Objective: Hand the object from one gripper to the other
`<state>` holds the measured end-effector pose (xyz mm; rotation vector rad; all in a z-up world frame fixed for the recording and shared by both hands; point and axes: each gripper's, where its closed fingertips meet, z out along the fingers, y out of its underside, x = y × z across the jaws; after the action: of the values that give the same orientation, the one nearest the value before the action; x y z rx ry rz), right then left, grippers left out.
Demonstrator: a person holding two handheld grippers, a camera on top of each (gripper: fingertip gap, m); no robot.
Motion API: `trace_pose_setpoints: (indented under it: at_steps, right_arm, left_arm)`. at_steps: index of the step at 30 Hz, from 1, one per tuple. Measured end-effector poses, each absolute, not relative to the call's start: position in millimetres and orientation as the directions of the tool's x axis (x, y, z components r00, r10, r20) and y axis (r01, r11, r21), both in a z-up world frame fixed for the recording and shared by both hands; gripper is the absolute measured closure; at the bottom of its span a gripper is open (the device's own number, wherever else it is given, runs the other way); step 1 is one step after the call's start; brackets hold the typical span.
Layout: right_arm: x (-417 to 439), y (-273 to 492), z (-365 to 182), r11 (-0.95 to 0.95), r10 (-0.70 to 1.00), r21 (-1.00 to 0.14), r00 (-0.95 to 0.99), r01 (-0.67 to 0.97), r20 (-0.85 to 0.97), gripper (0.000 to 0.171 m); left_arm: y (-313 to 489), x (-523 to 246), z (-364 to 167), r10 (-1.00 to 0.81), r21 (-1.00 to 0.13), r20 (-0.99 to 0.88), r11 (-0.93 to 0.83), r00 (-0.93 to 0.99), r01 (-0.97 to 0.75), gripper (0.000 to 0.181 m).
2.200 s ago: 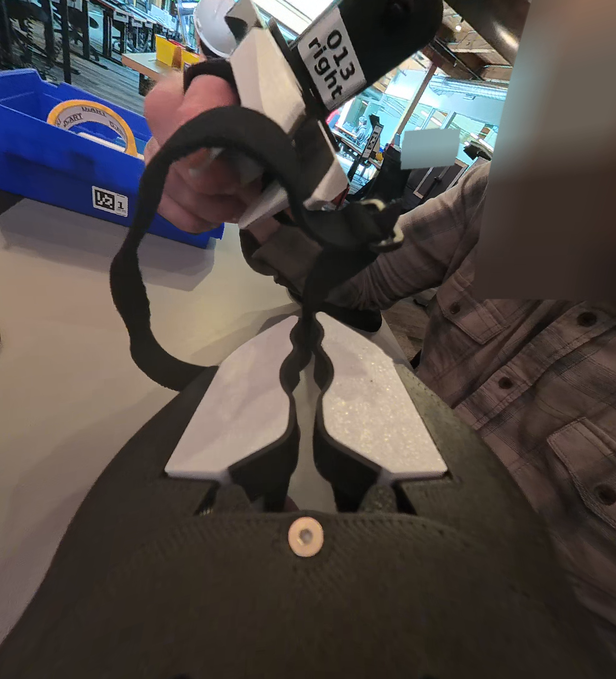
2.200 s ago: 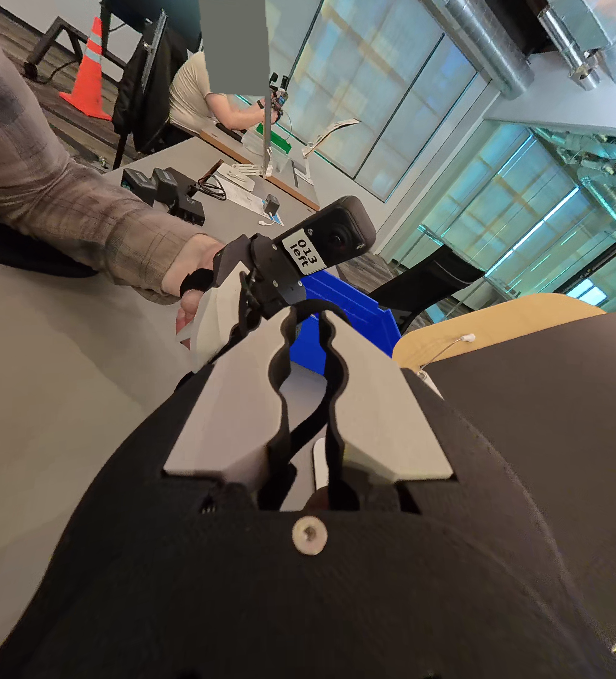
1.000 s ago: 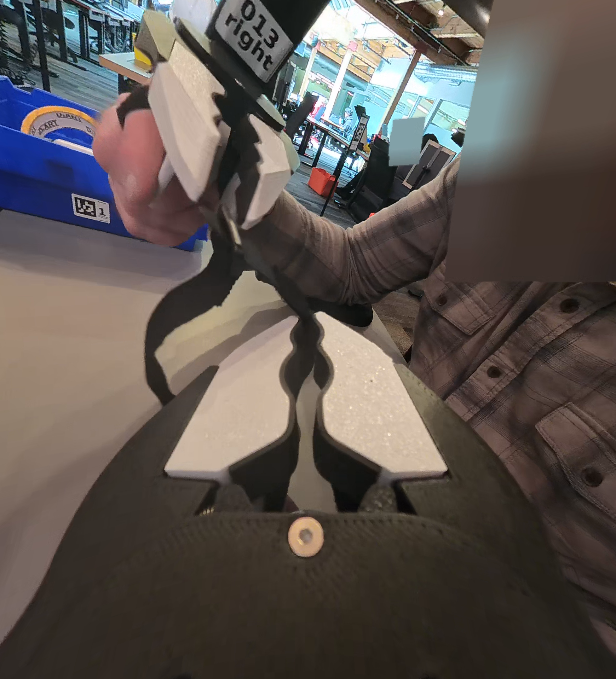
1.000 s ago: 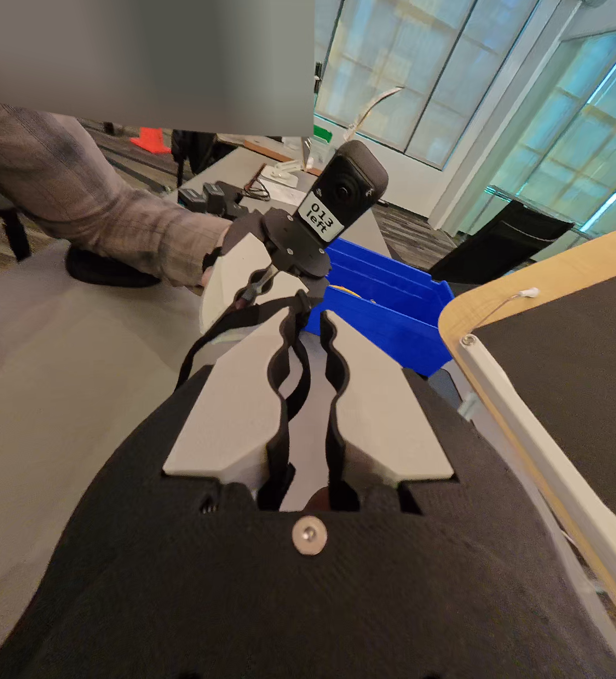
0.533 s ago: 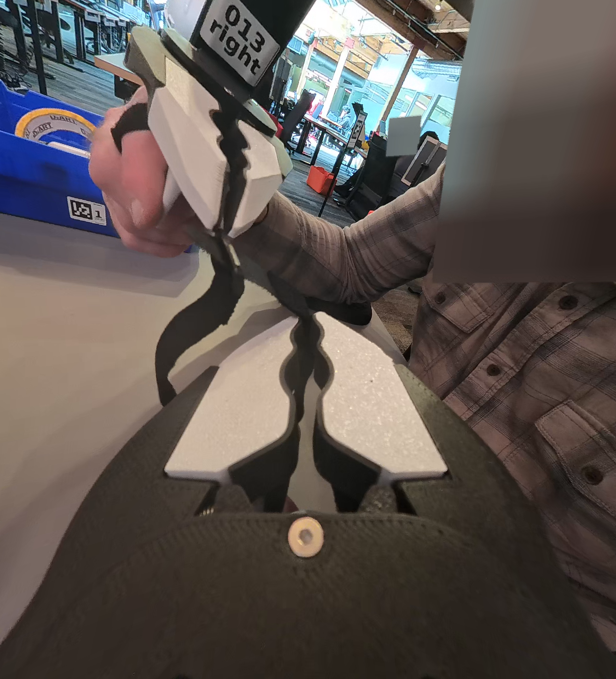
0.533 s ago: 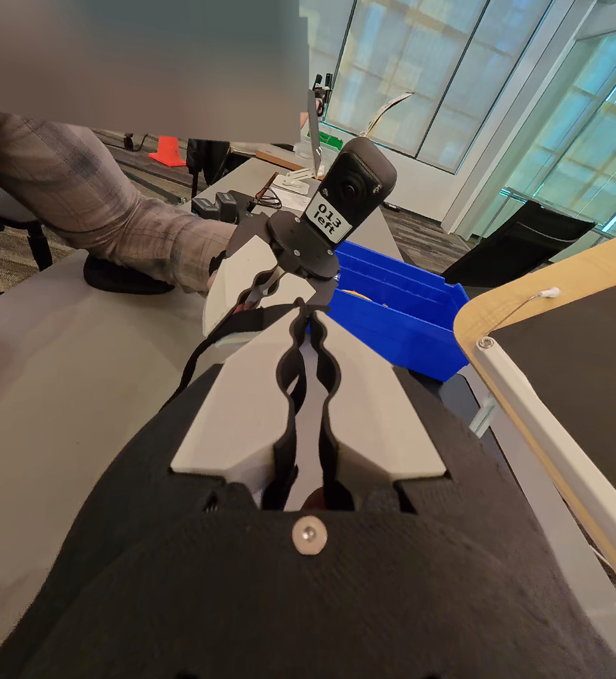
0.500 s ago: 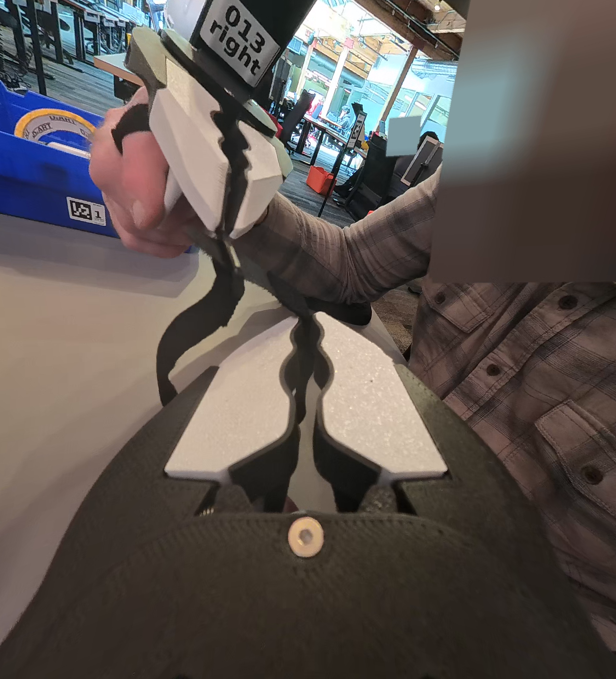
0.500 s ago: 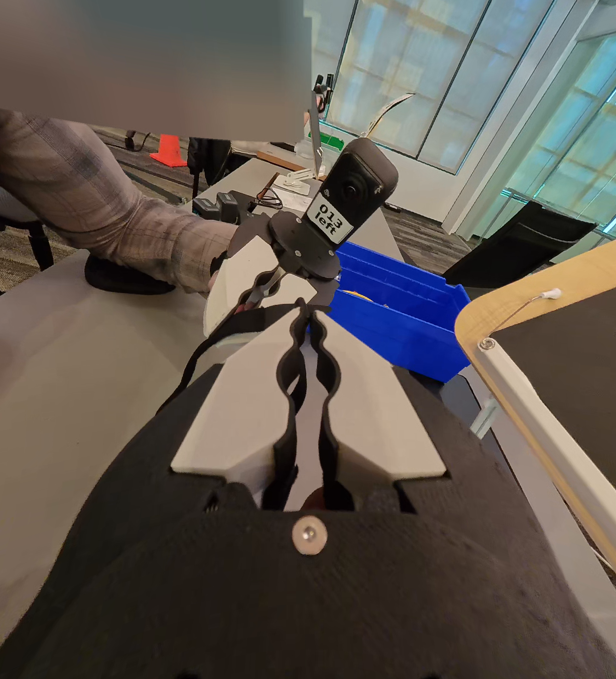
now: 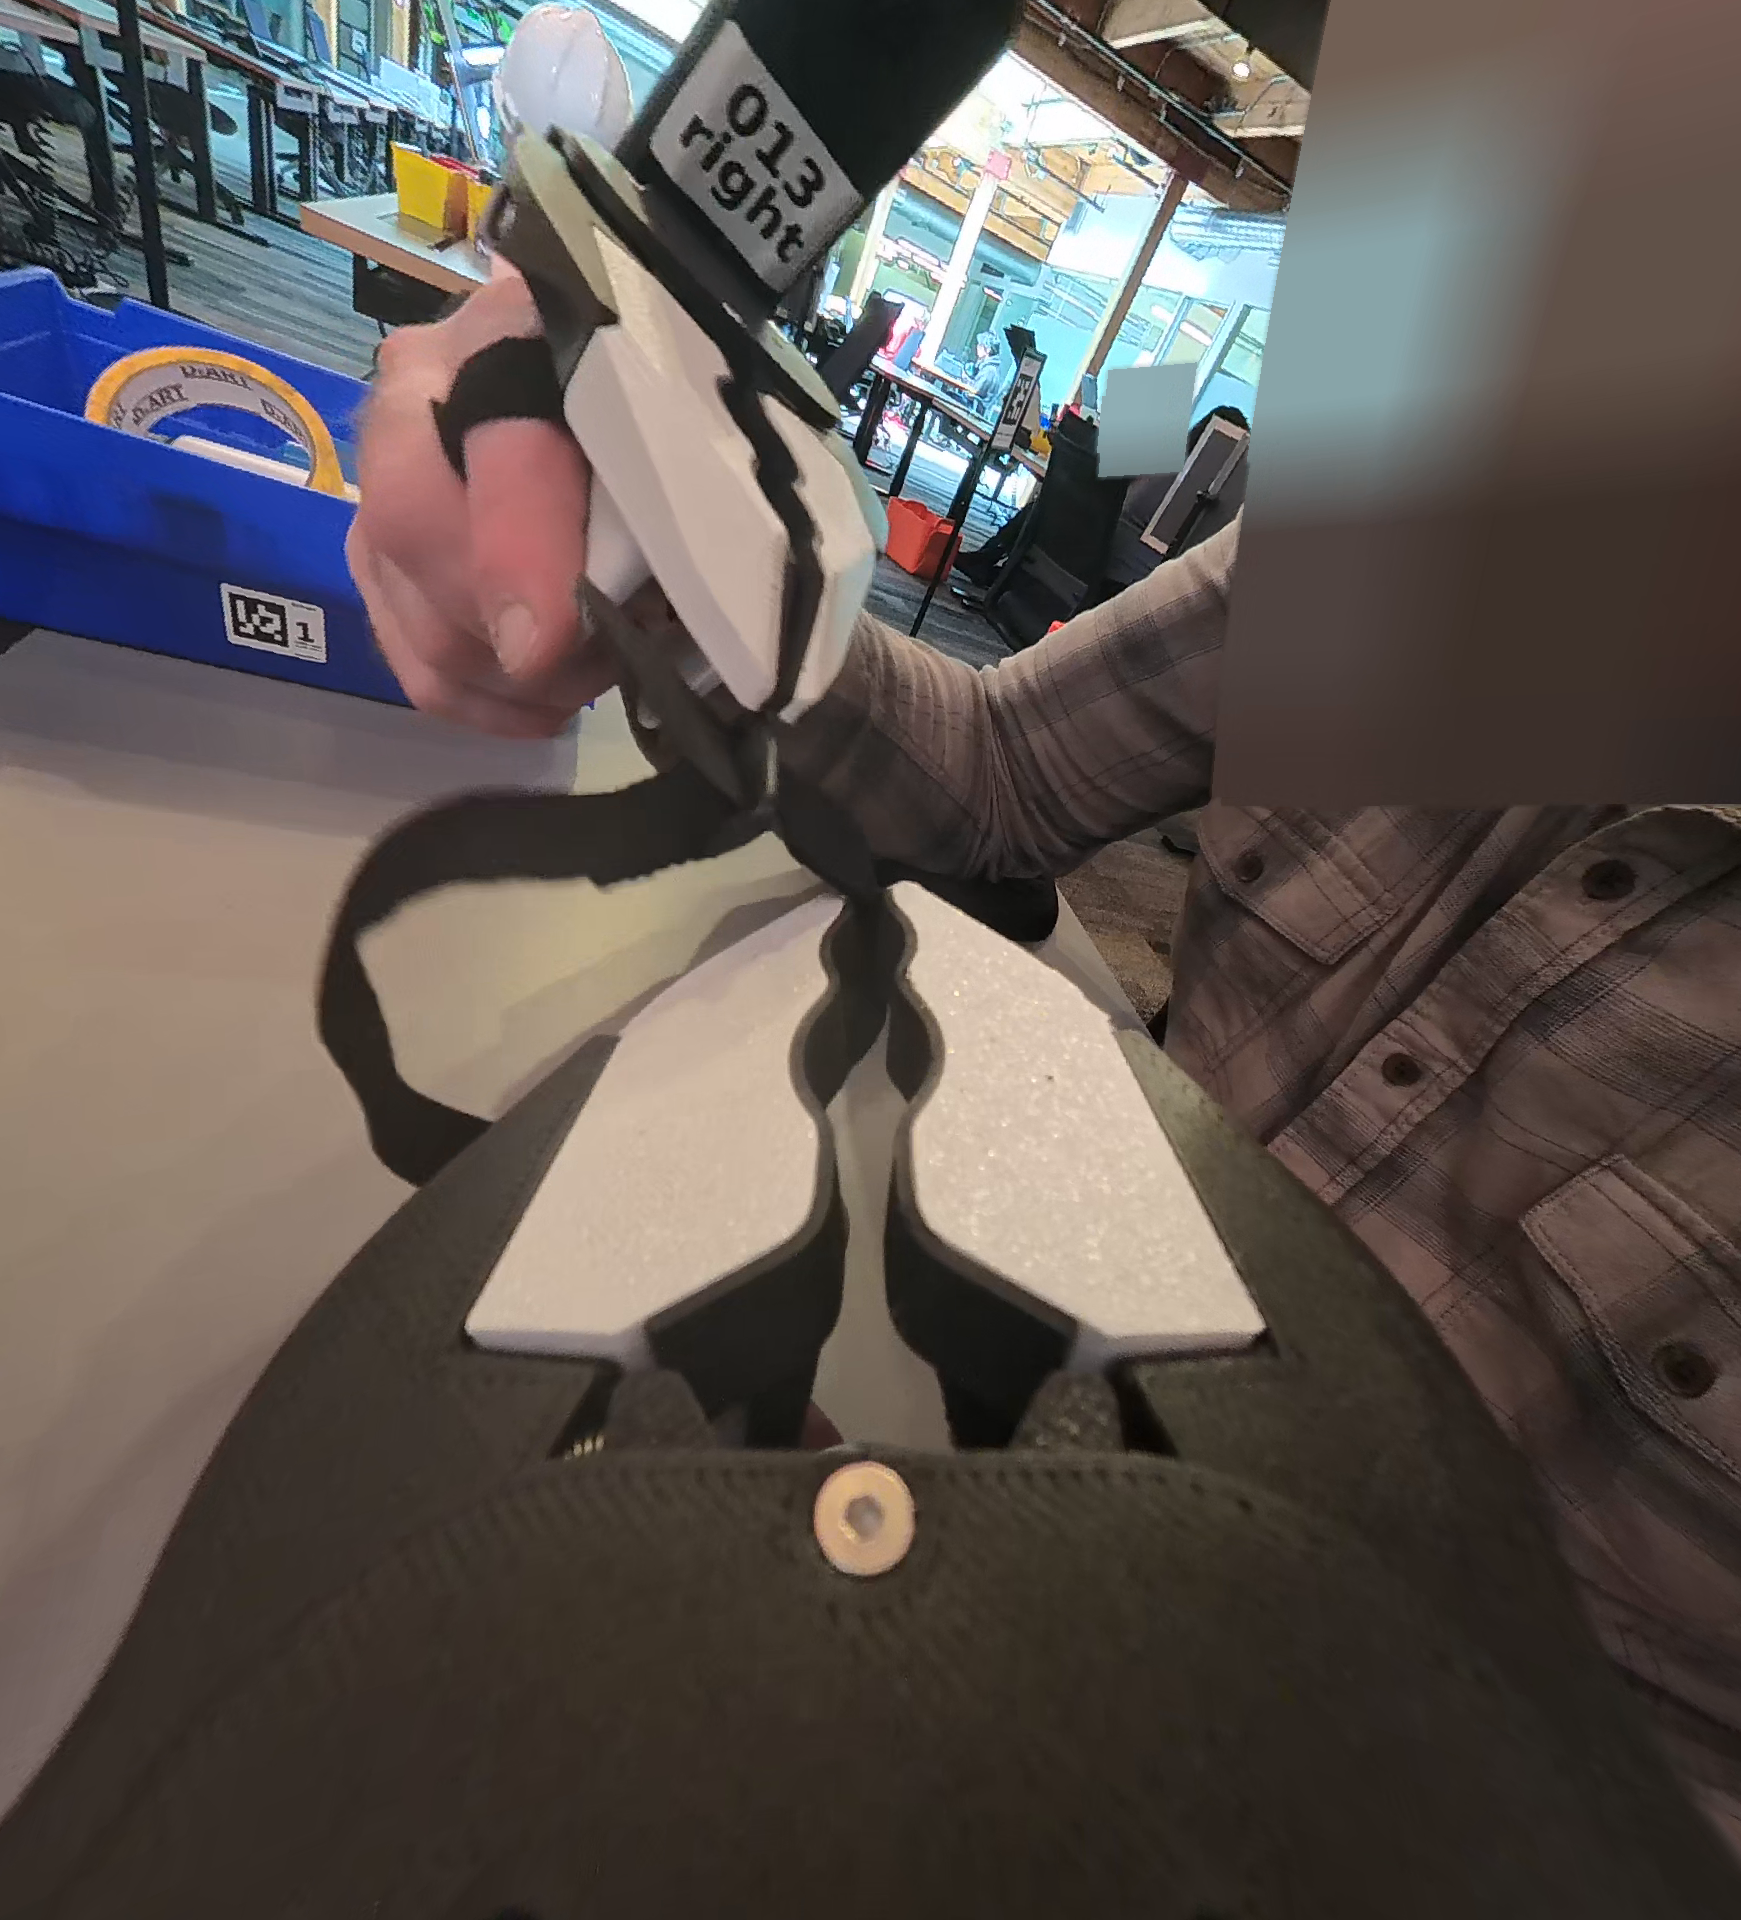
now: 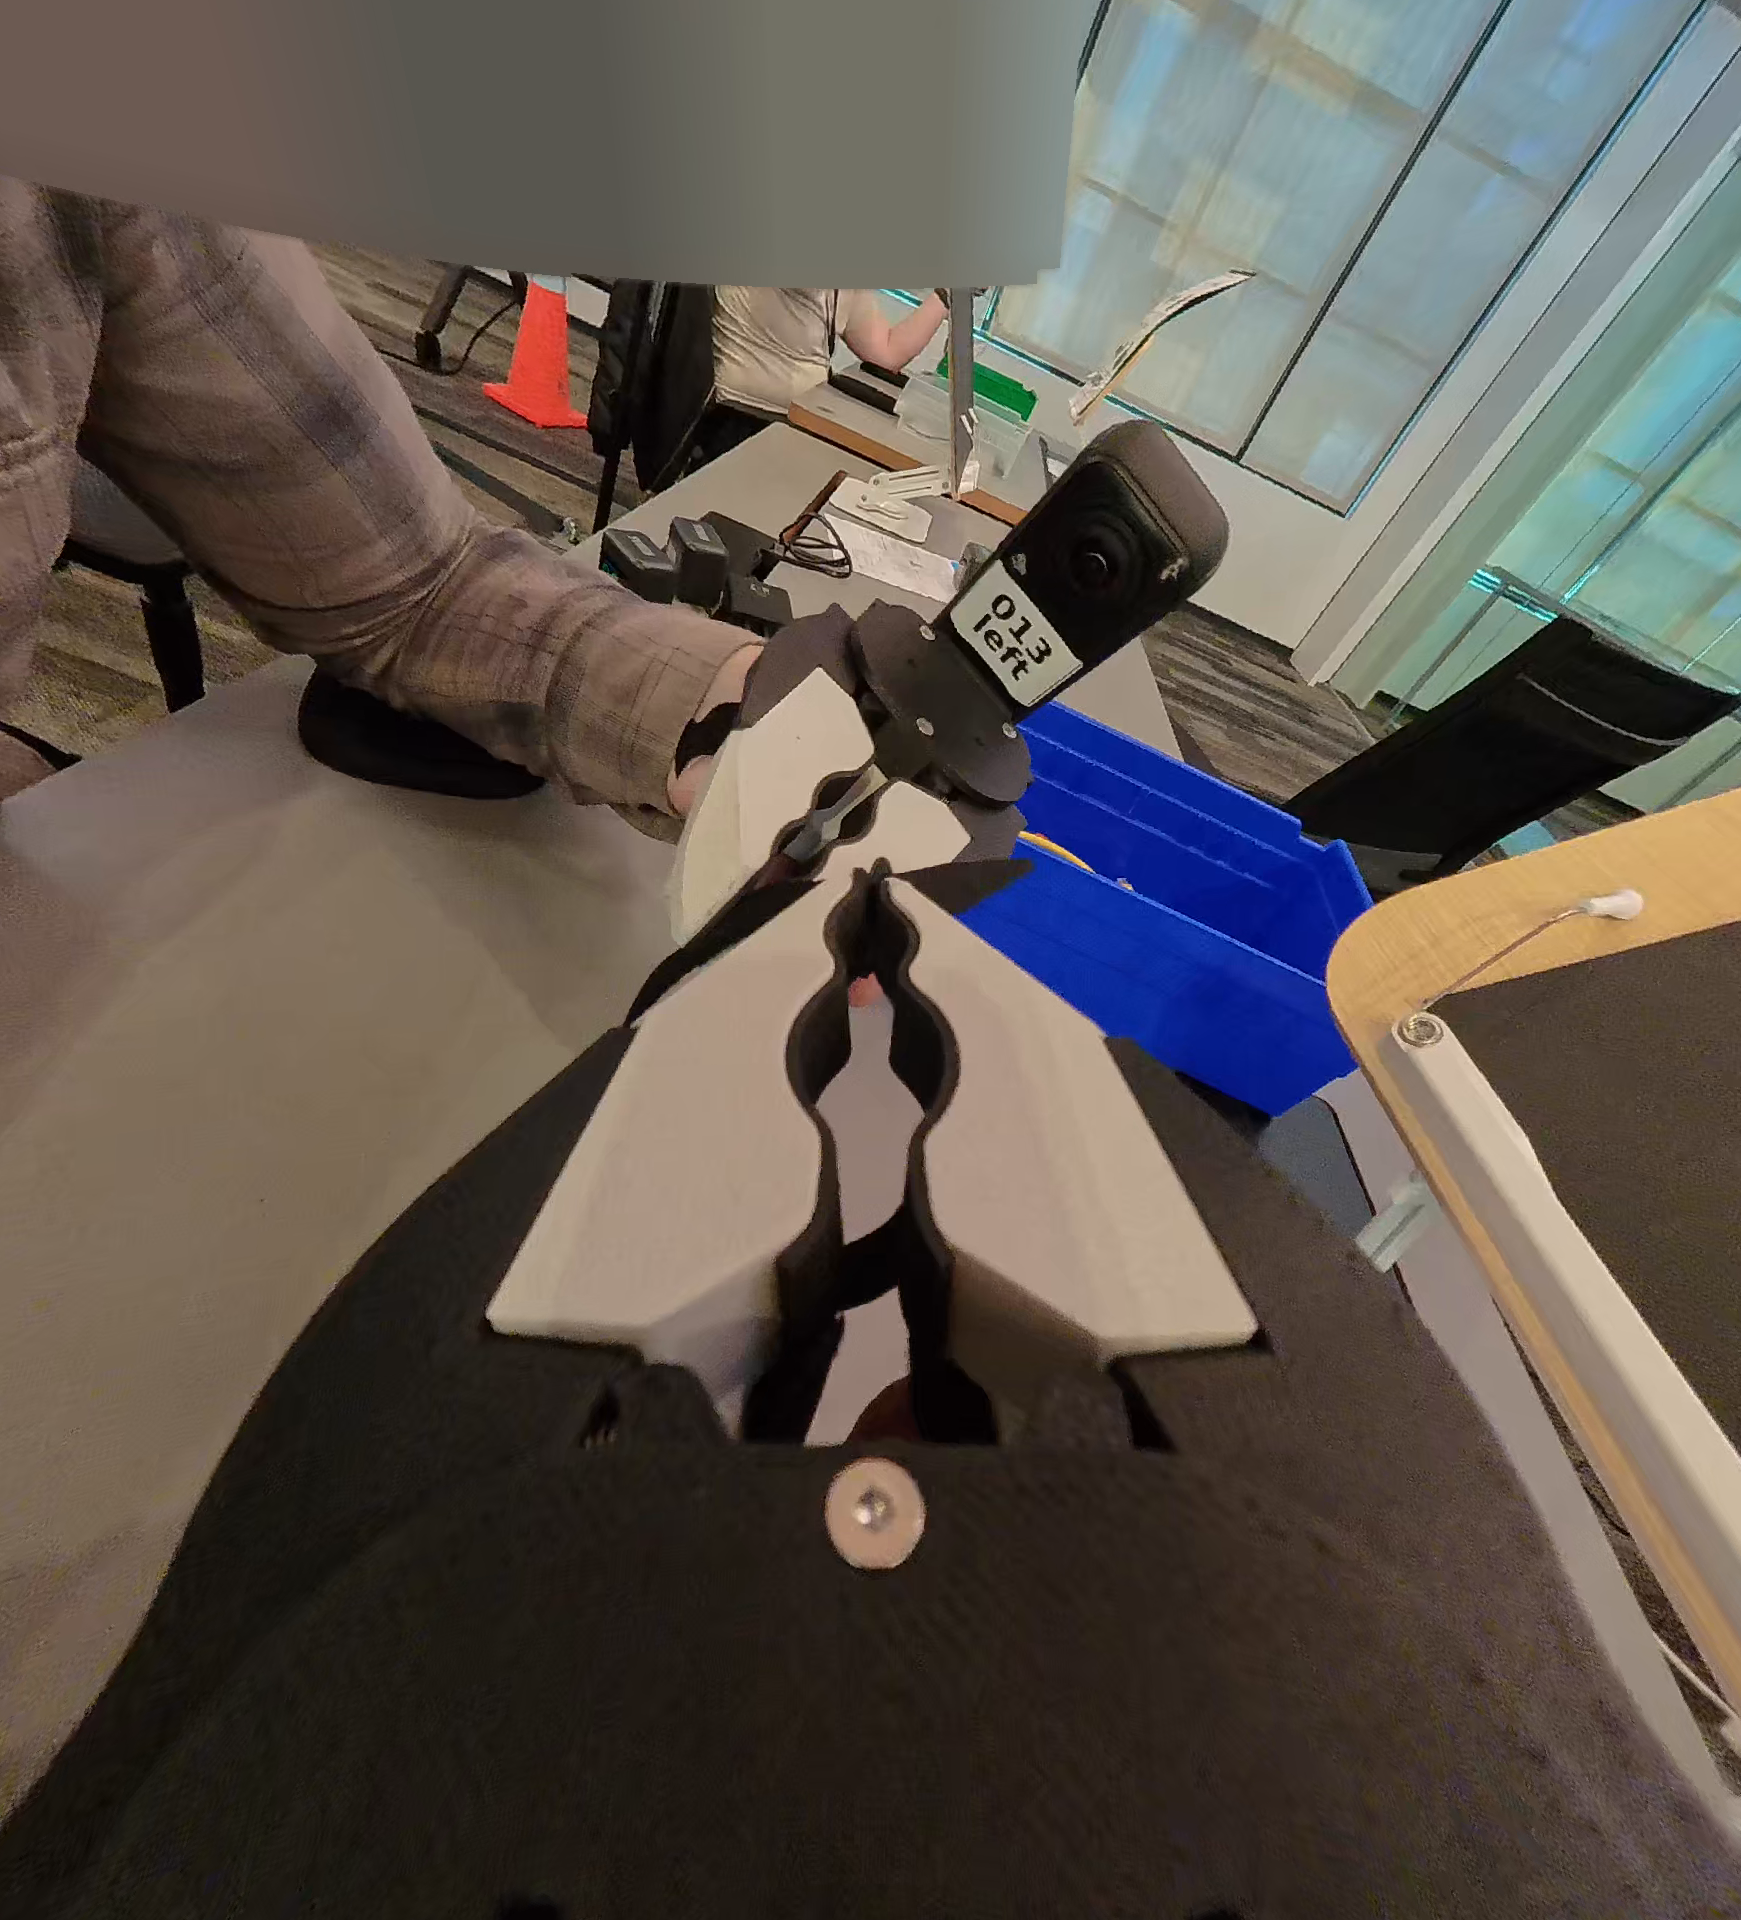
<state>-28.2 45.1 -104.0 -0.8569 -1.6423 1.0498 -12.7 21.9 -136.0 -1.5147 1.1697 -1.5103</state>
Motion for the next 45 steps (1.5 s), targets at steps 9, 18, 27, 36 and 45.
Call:
trace_pose_setpoints:
  at_steps: [9,18,27,36,45]
  right_arm:
    - [-30,48,-107,0.335,0.911,-0.939,-0.282,0.078,0.301,0.171]
    - [-30,49,-109,0.354,0.906,-0.93,-0.279,0.094,0.317,0.171]
    - [-29,44,-109,0.35,0.901,-0.933,-0.303,0.086,0.31,0.171]
    - [-29,53,-101,0.272,0.933,-0.959,-0.269,0.085,0.241,0.15]
    - [-38,51,-118,0.242,0.938,-0.958,-0.29,0.155,0.189,0.171]
  left_arm:
    - [23,-12,-141,-0.942,-0.934,0.331,-0.321,-0.048,-0.156,0.181]
    - [23,-12,-140,-0.955,-0.942,0.296,-0.287,-0.031,-0.174,0.181]
    - [20,-10,-142,-0.96,-0.944,0.277,-0.267,-0.029,-0.194,0.181]
    - [22,-9,-151,-0.982,-0.944,0.185,-0.184,0.023,-0.273,0.181]
    - [24,-8,-159,-0.996,-0.931,0.063,-0.084,0.07,-0.355,0.18]
